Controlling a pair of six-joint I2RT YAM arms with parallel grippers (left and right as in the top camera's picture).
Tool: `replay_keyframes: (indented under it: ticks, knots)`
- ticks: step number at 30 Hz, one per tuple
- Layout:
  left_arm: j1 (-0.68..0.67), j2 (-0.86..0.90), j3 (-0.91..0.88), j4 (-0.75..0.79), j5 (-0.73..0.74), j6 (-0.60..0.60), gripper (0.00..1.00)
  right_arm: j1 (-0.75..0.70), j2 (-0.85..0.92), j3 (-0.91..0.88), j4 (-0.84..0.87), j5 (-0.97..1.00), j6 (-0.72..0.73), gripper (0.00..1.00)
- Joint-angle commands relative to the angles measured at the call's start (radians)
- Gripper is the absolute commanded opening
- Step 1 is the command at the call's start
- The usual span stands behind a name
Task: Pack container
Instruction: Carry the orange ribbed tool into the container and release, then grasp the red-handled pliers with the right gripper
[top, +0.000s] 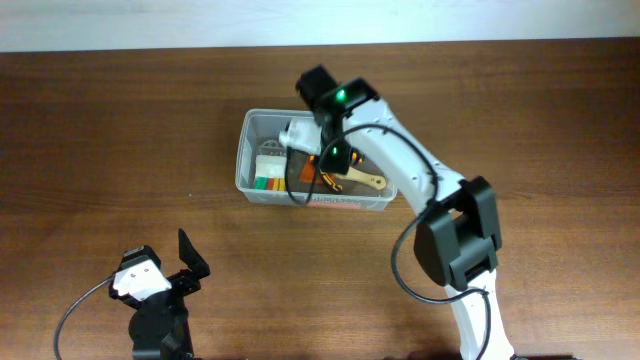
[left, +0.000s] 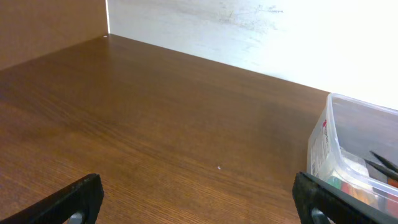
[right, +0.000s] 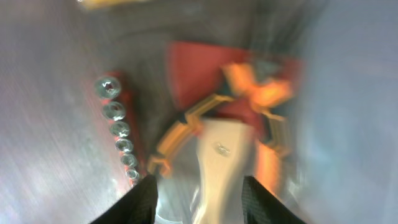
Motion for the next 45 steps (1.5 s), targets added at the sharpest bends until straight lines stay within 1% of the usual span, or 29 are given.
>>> replay_keyframes:
  ticks: [1,4,7,10,11,12,13,15,18,22,25,28,31,35,38,41,45]
  knots:
    - [-0.004,-0.006,-0.005,0.002,-0.007,0.009,0.99,-0.083,-0.128,0.211,-0.05,0.041,0.219,0.47]
    - [-0.004,-0.006,-0.005,0.002,-0.007,0.009,0.99,-0.188,-0.153,0.379,-0.095,0.04,0.371,0.52]
    - [-0.004,-0.006,-0.005,0.002,-0.007,0.009,0.99,-0.316,-0.157,0.468,-0.108,0.039,0.515,0.52]
    - [-0.004,-0.006,-0.005,0.002,-0.007,0.009,0.99,-0.449,-0.151,0.452,-0.134,0.03,0.674,0.5]
    - [-0.004,-0.006,-0.005,0.002,-0.007,0.009,0.99,-0.496,-0.139,0.432,-0.155,0.007,0.716,0.45]
    - [-0.004,-0.006,-0.005,0.002,-0.007,0.009,0.99,-0.524,-0.132,0.414,-0.172,-0.016,0.74,0.41]
    - [-0.004,-0.006,-0.005,0.002,-0.007,0.009,0.99,-0.568,-0.116,0.361,-0.193,-0.065,0.764,0.41]
    - [-0.004,-0.006,-0.005,0.002,-0.007,0.009,0.99,-0.606,-0.1,0.261,-0.197,-0.122,0.766,0.41]
    - [-0.004,-0.006,-0.005,0.002,-0.007,0.009,0.99,-0.625,-0.083,0.062,-0.155,-0.142,0.766,0.41]
    - [-0.004,-0.006,-0.005,0.002,-0.007,0.009,0.99,-0.607,-0.075,-0.172,-0.075,-0.141,0.764,0.4]
    - [-0.004,-0.006,-0.005,0.002,-0.007,0.009,0.99,-0.583,-0.075,-0.296,0.008,-0.138,0.747,0.41]
    - [-0.004,-0.006,-0.005,0.002,-0.007,0.009,0.99,-0.567,-0.075,-0.363,0.064,-0.138,0.742,0.41]
    - [-0.004,-0.006,-0.005,0.002,-0.007,0.009,0.99,-0.552,-0.074,-0.394,0.08,-0.14,0.705,0.41]
    - [-0.004,-0.006,-0.005,0.002,-0.007,0.009,0.99,-0.53,-0.074,-0.446,0.119,-0.138,0.694,0.4]
    - [-0.004,-0.006,-0.005,0.002,-0.007,0.009,0.99,-0.521,-0.074,-0.496,0.165,-0.138,0.697,0.36]
    - [-0.004,-0.006,-0.005,0.002,-0.007,0.009,0.99,-0.516,-0.073,-0.548,0.212,-0.138,0.698,0.35]
    - [-0.004,-0.006,-0.005,0.002,-0.007,0.009,0.99,-0.512,-0.072,-0.605,0.246,-0.138,0.698,0.28]
